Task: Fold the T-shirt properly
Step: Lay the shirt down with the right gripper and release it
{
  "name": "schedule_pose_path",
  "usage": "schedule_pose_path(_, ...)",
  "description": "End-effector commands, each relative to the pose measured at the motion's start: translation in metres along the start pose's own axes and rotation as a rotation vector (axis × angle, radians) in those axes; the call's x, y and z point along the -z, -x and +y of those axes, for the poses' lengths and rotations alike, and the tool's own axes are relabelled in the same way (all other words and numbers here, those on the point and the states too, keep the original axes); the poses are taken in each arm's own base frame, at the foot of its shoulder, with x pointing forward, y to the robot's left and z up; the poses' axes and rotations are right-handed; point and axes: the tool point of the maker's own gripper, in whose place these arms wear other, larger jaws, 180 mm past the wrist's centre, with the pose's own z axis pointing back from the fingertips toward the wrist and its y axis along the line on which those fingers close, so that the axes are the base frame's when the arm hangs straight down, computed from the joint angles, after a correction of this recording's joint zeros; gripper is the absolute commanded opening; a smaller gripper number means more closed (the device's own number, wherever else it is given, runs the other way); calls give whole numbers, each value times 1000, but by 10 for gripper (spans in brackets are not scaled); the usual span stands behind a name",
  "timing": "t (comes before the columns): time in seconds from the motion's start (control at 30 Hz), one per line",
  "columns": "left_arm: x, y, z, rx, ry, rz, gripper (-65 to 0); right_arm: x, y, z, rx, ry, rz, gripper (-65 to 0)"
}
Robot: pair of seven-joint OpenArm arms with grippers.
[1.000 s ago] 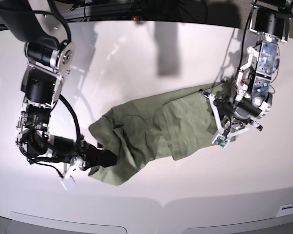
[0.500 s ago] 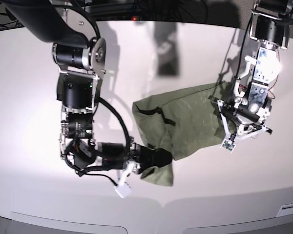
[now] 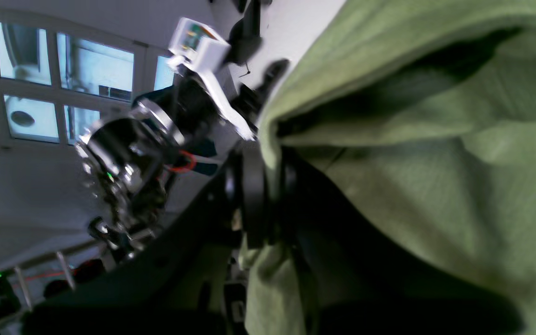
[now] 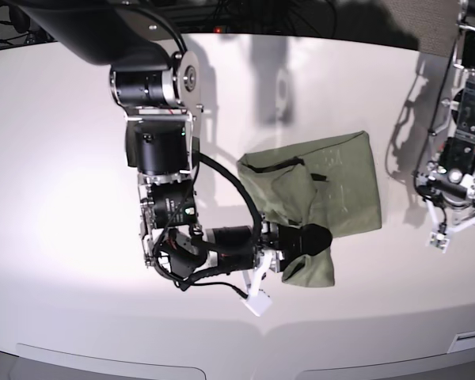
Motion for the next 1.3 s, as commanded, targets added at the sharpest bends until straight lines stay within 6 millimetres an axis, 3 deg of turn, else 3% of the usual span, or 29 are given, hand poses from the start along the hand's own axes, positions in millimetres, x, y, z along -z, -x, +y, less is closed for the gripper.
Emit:
schedule_pose_path(0.0, -3, -9, 23, -25, -60, -25, -334, -1, -20, 14, -50, -25, -33, -650)
schedule_pose_path(0.13, -1, -2, 42, -37, -105, -8, -334, 0, -19, 14, -50, -23, -28, -650)
schedule_pose_path(0.4, -1, -3, 32, -61, -51, -12, -334, 1, -18, 14, -52, -24, -22, -650)
schedule_pose_path(0.5, -1, -3, 32, -61, -51, -12, -334, 6, -15, 18, -61, -37, -6, -573)
schedule_pose_path(0.77, -1, -3, 32, -61, -51, -11, -333, 31, -8, 68, -96, -245, 37, -424)
schedule_pose_path(0.9, -1, -2, 32, -61, -51, -6, -333, 38, -4, 81, -100, -296, 58, -422)
schedule_pose_path(1.03, -1, -1, 30, -66, -41, -4, -334, 34, -11, 87, -98, -329, 29, -422)
schedule_pose_path(1.13, -1, -6, 17, -136, 36, -25, -334, 30, -19, 79, -110, -279, 11, -422)
schedule_pose_path(1.27, -13, -26, -7, -195, 144, -95, -334, 28, -35, 20, -171, 54, -25, -422)
